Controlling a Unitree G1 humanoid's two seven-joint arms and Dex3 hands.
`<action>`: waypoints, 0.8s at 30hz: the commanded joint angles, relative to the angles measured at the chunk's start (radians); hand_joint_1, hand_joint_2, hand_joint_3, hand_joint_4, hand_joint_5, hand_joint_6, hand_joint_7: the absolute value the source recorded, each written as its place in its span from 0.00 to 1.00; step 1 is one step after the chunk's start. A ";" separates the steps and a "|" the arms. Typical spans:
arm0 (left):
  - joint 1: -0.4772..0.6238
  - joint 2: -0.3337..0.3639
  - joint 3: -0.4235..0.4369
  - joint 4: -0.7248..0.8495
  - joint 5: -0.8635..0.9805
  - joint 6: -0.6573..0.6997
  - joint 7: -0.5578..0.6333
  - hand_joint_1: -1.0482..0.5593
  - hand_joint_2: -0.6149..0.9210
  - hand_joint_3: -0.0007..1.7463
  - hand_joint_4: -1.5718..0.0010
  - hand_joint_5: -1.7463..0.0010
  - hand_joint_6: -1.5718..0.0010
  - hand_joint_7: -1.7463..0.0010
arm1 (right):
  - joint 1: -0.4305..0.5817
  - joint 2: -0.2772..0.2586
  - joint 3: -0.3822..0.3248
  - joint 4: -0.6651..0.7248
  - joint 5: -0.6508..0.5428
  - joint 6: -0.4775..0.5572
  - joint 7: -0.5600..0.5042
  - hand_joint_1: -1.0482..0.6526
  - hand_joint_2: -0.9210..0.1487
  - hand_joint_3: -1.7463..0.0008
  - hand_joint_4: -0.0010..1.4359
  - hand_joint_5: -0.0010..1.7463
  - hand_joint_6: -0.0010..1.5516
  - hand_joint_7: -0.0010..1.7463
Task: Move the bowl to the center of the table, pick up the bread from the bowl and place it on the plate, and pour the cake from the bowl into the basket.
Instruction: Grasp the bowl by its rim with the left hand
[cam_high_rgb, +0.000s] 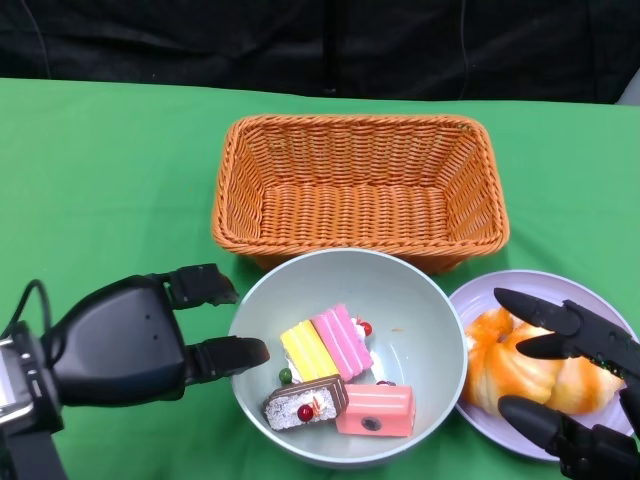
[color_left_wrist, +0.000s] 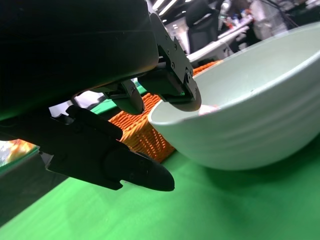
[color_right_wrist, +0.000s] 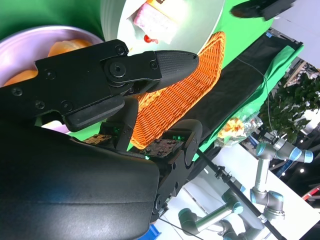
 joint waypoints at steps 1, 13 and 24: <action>-0.057 0.025 -0.075 0.037 0.036 0.042 0.036 0.29 0.99 0.01 0.82 0.54 0.60 0.98 | 0.010 0.010 0.000 -0.005 -0.003 -0.006 -0.014 0.38 0.00 0.84 0.36 0.48 0.34 0.17; -0.217 -0.017 -0.350 0.255 0.142 0.185 0.312 0.27 0.98 0.00 0.85 0.48 0.59 0.98 | 0.015 0.027 -0.001 -0.018 -0.004 0.018 -0.006 0.38 0.00 0.84 0.36 0.49 0.34 0.19; -0.306 -0.096 -0.524 0.416 0.145 0.241 0.445 0.30 0.95 0.00 0.86 0.42 0.57 0.97 | 0.014 0.031 -0.002 -0.018 -0.010 0.025 -0.007 0.37 0.00 0.84 0.36 0.49 0.33 0.20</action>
